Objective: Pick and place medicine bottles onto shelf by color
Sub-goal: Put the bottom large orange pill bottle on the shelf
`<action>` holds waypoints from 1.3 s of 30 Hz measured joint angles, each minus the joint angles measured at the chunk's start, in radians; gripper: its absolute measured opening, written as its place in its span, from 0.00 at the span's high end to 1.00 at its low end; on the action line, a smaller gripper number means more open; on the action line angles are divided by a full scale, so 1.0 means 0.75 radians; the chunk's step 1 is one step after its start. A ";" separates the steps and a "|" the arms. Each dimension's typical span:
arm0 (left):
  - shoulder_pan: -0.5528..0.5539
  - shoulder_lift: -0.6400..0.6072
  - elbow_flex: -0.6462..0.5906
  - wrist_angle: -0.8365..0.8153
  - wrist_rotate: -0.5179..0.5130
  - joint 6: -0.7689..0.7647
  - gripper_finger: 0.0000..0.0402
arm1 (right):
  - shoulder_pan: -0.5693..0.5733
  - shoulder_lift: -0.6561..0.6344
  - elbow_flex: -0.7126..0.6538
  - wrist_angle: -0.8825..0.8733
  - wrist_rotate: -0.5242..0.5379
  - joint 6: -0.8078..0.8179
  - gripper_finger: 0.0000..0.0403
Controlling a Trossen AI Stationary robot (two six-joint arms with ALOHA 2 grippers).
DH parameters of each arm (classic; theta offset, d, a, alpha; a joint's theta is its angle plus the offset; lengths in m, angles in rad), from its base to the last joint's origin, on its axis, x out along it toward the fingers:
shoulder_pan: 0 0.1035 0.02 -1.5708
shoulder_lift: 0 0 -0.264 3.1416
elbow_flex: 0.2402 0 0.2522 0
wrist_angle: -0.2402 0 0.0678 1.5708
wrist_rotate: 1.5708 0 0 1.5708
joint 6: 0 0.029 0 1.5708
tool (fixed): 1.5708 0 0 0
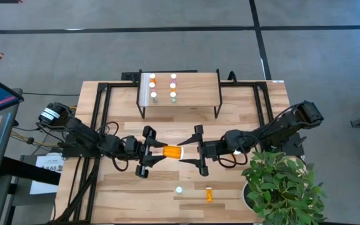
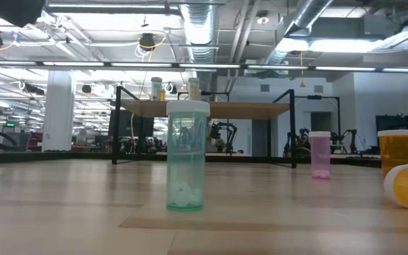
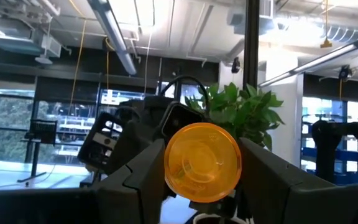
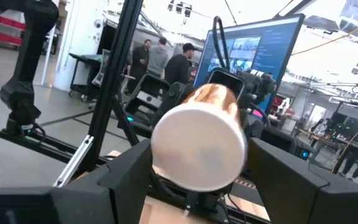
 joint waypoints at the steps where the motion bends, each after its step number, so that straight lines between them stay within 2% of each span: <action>1: 0.000 0.000 0.000 -0.005 0.000 -0.005 0.61 | 0.000 0.000 0.000 0.001 0.000 -0.005 0.30; 24: -0.001 -0.001 -0.001 -0.020 0.001 0.014 0.61 | 0.008 -0.001 0.000 -0.001 0.021 0.051 0.31; 27: -0.001 -0.001 -0.001 -0.010 0.003 0.018 0.61 | 0.008 -0.001 0.000 -0.002 0.021 0.053 0.34; 34: -0.001 -0.001 -0.001 -0.002 0.001 0.024 0.61 | 0.009 -0.002 0.000 -0.001 0.021 0.053 0.50; 39: -0.002 -0.001 -0.001 -0.008 0.001 0.022 0.61 | 0.009 -0.002 0.000 -0.002 0.020 0.062 0.50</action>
